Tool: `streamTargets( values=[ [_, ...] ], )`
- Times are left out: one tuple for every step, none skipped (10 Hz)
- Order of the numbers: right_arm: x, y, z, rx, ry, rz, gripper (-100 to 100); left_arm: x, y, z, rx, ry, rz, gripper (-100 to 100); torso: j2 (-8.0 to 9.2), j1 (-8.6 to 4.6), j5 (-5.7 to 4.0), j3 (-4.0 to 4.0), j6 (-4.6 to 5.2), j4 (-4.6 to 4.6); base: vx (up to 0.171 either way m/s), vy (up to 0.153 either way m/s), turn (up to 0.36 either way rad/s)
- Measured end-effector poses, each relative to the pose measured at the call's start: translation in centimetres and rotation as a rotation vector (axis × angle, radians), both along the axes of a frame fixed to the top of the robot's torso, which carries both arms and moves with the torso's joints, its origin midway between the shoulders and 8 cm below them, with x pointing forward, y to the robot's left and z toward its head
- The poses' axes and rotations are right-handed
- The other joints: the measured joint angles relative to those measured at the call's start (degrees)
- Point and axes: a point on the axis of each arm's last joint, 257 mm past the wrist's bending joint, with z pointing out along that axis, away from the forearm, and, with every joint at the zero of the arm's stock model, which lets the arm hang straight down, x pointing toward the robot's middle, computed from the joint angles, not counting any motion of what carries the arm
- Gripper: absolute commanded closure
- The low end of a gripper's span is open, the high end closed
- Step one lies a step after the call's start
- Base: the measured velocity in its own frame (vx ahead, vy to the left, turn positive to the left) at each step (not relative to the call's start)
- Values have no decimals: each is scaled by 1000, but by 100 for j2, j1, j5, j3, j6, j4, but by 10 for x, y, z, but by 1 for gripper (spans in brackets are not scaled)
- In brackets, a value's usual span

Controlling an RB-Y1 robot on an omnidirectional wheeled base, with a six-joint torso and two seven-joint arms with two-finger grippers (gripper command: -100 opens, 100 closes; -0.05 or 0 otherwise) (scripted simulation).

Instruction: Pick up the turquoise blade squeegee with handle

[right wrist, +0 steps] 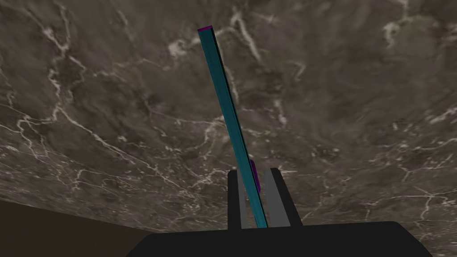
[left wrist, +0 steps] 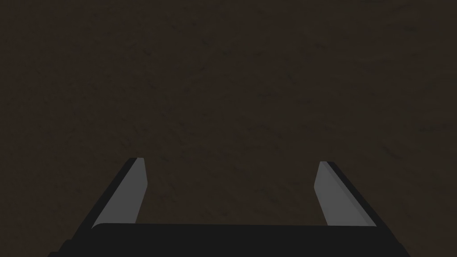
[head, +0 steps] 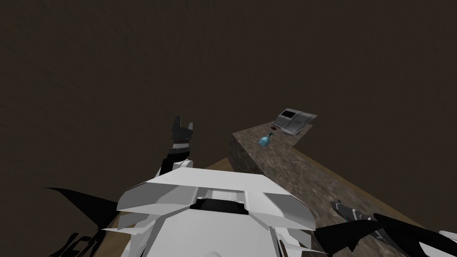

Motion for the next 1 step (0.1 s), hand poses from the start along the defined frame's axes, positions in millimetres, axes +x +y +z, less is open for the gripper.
streamTargets(
  values=[
    [-2, 0, 0, 3, 1, -3, 0, 0, 0, 0, 0, 0, 0, 0, 7, -3, -1, 5, -3, 3, 0, 0, 0]
  ],
)
